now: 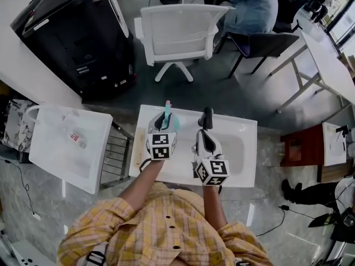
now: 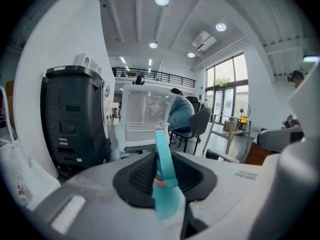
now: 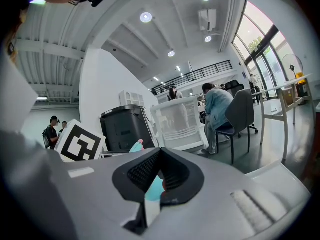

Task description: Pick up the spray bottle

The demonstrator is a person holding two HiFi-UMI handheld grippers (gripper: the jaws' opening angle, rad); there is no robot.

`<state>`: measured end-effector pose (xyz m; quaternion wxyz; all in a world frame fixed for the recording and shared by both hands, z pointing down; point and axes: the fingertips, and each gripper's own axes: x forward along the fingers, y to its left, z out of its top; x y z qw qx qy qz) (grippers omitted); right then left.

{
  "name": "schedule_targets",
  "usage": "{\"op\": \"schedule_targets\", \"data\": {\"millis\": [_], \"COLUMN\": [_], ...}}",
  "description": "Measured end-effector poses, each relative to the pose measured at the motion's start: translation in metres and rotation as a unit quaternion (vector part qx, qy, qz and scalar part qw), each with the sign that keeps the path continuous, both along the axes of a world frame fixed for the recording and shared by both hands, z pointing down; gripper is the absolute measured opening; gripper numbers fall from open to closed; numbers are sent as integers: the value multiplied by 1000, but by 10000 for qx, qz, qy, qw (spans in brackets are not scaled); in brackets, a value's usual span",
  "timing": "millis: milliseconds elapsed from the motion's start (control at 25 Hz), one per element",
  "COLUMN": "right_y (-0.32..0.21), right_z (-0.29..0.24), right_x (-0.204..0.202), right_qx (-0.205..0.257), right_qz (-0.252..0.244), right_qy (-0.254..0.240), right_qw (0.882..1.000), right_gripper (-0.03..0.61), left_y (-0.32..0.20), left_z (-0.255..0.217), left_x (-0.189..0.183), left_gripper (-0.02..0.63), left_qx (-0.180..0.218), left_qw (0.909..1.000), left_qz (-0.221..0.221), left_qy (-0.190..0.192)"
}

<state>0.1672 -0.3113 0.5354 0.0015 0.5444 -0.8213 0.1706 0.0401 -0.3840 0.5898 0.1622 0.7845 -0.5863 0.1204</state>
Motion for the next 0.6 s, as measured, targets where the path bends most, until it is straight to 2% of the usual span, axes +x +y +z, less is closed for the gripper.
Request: {"op": "schedule_targets", "data": {"millis": [600], "right_y": [43], "right_z": [-22], "right_x": [-15], "right_qx": [190], "right_qz": [8], "right_qy": [56], "right_qw": [9998], "right_gripper": [2], "left_y": [50], "left_z": [-41], "left_x": [-13], "left_gripper": [78], "left_qx": [390], "left_qw": [9989], "left_qz": [173], "left_qy": [182]}}
